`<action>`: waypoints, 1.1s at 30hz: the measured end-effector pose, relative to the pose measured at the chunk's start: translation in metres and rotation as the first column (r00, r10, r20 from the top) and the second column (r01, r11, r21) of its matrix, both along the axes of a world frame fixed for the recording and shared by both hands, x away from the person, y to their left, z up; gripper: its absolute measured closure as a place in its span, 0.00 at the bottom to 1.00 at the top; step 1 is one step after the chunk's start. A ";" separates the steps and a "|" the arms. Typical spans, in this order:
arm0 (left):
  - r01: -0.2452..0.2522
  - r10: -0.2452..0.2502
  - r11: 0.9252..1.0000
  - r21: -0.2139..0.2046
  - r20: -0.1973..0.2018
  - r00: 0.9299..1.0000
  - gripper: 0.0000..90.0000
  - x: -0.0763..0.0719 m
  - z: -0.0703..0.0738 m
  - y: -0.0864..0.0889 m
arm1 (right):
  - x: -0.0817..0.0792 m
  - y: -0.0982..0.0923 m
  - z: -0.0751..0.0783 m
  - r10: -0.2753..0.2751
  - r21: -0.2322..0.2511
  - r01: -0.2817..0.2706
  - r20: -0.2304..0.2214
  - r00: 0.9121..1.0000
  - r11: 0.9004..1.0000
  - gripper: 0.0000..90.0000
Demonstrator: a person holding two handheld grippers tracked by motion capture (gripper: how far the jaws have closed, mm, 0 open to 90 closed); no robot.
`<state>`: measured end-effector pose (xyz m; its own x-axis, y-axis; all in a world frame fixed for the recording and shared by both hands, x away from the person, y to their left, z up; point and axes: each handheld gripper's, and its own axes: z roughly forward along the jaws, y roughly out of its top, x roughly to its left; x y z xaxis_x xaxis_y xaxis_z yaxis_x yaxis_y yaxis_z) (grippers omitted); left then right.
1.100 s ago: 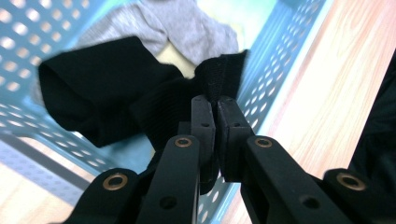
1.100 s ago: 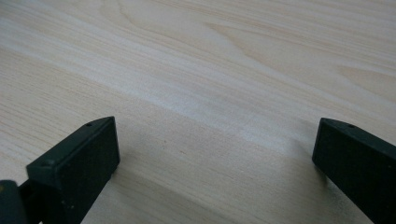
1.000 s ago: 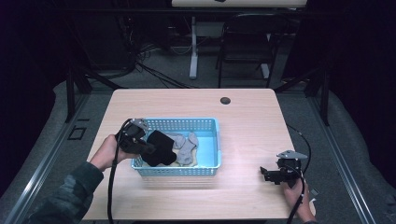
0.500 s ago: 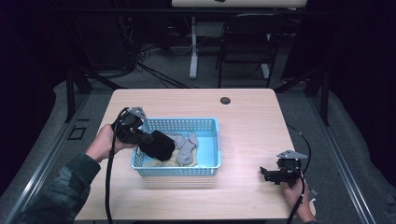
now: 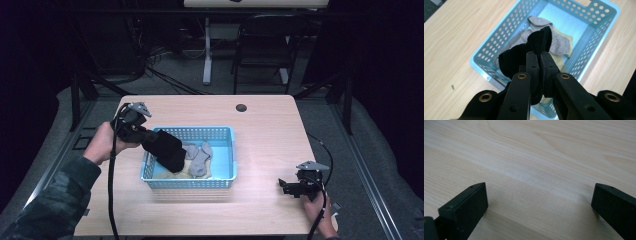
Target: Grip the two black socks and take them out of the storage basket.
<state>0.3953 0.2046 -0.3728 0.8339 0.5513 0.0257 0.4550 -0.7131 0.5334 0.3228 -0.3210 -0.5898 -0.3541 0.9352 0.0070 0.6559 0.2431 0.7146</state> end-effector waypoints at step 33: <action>-0.227 0.230 0.973 -0.049 0.088 0.969 0.96 0.002 0.032 0.080 | 0.000 0.000 0.000 0.000 0.000 0.000 0.000 1.000 1.000 0.00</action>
